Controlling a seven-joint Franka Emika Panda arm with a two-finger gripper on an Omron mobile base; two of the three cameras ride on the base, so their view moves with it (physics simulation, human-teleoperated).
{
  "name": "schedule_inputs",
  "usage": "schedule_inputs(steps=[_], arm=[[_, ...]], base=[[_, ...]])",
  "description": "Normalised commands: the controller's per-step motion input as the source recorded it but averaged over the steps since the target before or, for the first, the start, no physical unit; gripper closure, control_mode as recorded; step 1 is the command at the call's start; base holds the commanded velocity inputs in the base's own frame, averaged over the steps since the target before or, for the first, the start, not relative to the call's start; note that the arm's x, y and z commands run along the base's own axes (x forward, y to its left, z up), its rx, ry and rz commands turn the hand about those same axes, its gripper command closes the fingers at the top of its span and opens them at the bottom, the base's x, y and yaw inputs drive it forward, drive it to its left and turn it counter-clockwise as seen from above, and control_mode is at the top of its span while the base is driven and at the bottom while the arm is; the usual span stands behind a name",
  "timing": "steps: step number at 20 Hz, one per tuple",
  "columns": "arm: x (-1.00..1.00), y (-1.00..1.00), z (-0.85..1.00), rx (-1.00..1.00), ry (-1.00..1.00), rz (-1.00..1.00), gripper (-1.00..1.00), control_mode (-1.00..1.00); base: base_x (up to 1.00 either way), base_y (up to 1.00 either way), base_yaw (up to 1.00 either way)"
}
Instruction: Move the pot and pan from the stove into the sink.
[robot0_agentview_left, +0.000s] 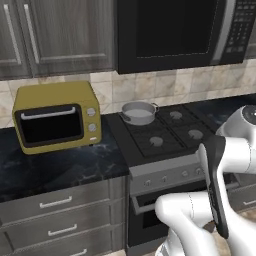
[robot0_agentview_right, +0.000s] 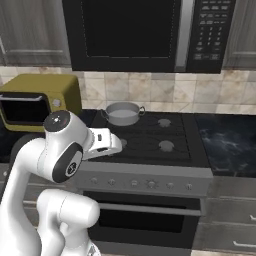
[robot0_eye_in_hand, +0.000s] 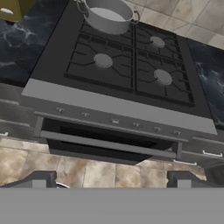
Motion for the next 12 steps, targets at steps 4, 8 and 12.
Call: schedule_inputs(steps=[4, 8, 12], arm=[[0.00, 0.00, 0.00, 0.00, 0.00, 0.00, -1.00, 1.00], [0.00, 0.00, 0.00, 0.00, 0.00, 0.00, -1.00, 1.00], [0.00, 0.00, 0.00, 0.00, 0.00, 0.00, -1.00, 1.00]], base=[[0.03, -0.04, 0.00], [0.27, -0.52, 0.05], [0.18, -0.58, 0.05]])
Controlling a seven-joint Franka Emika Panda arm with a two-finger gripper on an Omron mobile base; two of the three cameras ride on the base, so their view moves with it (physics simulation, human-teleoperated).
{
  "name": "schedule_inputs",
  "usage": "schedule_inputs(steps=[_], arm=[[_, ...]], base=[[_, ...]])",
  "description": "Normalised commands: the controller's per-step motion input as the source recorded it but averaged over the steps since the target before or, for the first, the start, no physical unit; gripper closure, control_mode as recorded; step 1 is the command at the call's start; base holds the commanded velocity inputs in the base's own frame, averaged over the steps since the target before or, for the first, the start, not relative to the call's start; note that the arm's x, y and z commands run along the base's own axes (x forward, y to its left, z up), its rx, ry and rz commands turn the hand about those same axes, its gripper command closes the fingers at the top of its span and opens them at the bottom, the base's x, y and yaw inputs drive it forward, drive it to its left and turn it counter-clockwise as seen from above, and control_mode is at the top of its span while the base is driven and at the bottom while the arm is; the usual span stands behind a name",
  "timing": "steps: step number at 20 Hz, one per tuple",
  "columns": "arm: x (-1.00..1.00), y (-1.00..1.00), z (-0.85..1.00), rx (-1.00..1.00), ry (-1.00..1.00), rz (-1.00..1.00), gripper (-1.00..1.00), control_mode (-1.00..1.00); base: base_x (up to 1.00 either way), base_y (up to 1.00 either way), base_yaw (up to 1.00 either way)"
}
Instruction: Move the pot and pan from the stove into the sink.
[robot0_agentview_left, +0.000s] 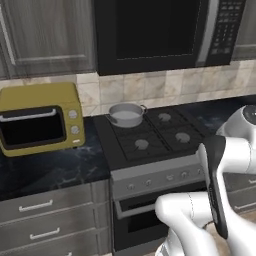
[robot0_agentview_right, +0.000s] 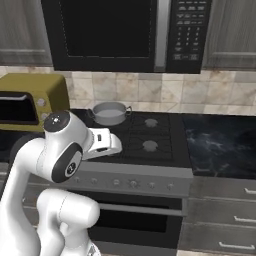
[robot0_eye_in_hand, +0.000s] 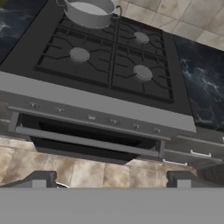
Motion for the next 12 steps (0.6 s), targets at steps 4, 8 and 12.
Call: schedule_inputs(steps=[4, 8, 12], arm=[[0.00, 0.00, 0.00, 0.00, 0.00, 0.00, -1.00, 1.00], [0.00, 0.00, 0.00, 0.00, 0.00, 0.00, -1.00, 1.00], [0.00, 0.00, 0.00, 0.00, 0.00, 0.00, -1.00, 1.00]], base=[[0.00, -0.16, 0.00], [0.43, 0.03, 0.00], [0.79, 0.16, 0.00]])
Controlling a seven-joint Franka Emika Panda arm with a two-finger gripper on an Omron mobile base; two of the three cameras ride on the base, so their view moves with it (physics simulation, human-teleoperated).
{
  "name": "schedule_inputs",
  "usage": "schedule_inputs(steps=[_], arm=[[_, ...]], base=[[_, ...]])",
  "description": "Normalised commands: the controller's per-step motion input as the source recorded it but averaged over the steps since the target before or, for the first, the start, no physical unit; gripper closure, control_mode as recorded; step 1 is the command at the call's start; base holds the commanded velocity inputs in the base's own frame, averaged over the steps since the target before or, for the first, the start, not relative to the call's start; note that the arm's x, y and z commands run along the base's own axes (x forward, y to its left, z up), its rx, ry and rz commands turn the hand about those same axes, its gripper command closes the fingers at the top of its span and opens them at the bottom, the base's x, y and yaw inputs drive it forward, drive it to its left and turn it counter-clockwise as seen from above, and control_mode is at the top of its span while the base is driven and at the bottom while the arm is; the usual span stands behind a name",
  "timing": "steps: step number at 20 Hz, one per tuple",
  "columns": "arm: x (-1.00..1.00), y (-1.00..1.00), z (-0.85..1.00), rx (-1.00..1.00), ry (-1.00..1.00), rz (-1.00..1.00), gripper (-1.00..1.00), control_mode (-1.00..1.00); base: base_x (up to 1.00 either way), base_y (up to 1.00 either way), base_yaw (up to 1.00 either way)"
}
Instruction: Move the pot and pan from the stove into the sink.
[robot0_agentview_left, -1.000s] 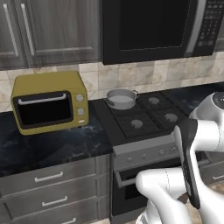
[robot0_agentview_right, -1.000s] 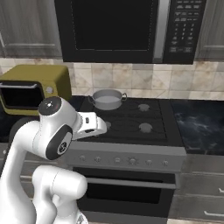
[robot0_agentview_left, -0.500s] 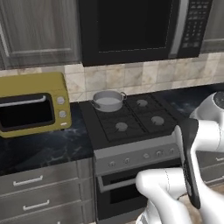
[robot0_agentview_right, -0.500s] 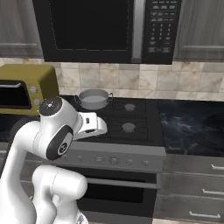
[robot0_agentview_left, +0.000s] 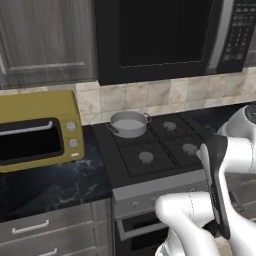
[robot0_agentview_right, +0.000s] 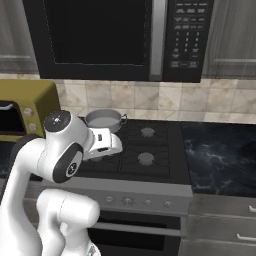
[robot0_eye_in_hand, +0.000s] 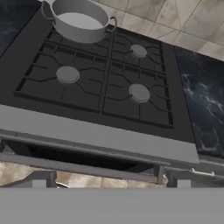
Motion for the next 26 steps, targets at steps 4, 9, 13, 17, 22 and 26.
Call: schedule_inputs(steps=[4, 9, 13, 17, 22, 26], arm=[[0.00, 0.00, 0.00, 0.00, 0.00, 0.00, -1.00, 1.00], [0.00, 0.00, 0.00, 0.00, 0.00, 0.00, -1.00, -1.00], [0.09, 0.04, 0.00, 0.02, 0.00, 0.00, -1.00, -1.00], [0.25, 0.32, 0.00, 0.06, 0.02, -0.01, -1.00, -1.00], [0.24, 0.64, 0.04, 0.00, 0.01, -0.12, -1.00, -1.00], [0.06, 0.55, 0.05, 0.02, 0.01, -0.21, -1.00, -1.00]], base=[[0.81, 0.16, -0.01], [0.25, 0.07, -0.01], [0.00, 0.00, 0.00], [0.00, 0.00, 0.00], [0.00, 0.00, 0.00], [0.00, 0.00, 0.00]])
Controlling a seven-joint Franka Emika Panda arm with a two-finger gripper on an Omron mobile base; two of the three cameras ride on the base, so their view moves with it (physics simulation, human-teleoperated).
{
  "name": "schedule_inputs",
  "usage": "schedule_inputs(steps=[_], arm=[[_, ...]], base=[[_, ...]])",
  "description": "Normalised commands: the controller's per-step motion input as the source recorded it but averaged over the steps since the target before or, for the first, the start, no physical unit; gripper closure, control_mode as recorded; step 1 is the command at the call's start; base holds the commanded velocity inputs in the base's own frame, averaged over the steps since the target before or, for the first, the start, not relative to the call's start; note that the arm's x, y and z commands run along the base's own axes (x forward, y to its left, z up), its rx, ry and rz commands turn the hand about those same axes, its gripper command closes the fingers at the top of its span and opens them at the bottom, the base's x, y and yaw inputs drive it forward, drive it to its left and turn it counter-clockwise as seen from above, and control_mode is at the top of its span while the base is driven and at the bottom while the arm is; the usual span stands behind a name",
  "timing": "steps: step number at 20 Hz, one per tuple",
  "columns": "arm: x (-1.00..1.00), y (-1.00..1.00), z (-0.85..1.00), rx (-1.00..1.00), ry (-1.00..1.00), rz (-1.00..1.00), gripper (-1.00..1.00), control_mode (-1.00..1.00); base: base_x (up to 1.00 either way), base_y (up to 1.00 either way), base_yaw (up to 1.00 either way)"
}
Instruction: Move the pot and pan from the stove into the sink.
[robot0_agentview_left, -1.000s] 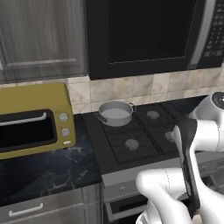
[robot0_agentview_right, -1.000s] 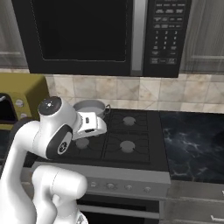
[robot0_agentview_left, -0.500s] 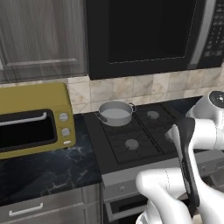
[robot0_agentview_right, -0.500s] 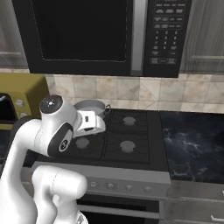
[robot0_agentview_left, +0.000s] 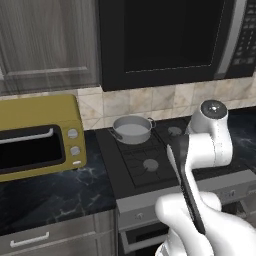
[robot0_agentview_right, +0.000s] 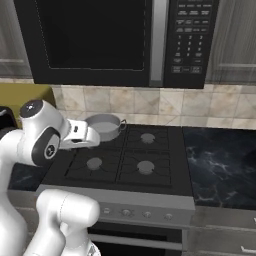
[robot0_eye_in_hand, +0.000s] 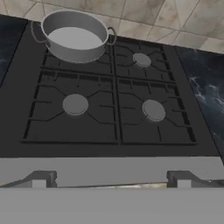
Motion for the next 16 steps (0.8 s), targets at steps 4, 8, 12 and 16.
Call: schedule_inputs(steps=[4, 8, 12, 16], arm=[[-0.06, -0.04, 0.11, 0.18, 0.11, -0.16, -1.00, -1.00], [-0.12, -0.25, 0.05, 0.22, 0.06, -0.11, -1.00, -1.00], [-0.02, -0.26, 0.06, 0.22, 0.01, -0.06, -1.00, -1.00], [-0.04, -0.24, 0.06, 0.23, 0.00, -0.03, -1.00, -1.00]], base=[[0.00, 0.00, 0.00], [0.00, 0.00, 0.00], [0.00, 0.00, 0.00], [0.00, 0.00, 0.00]])
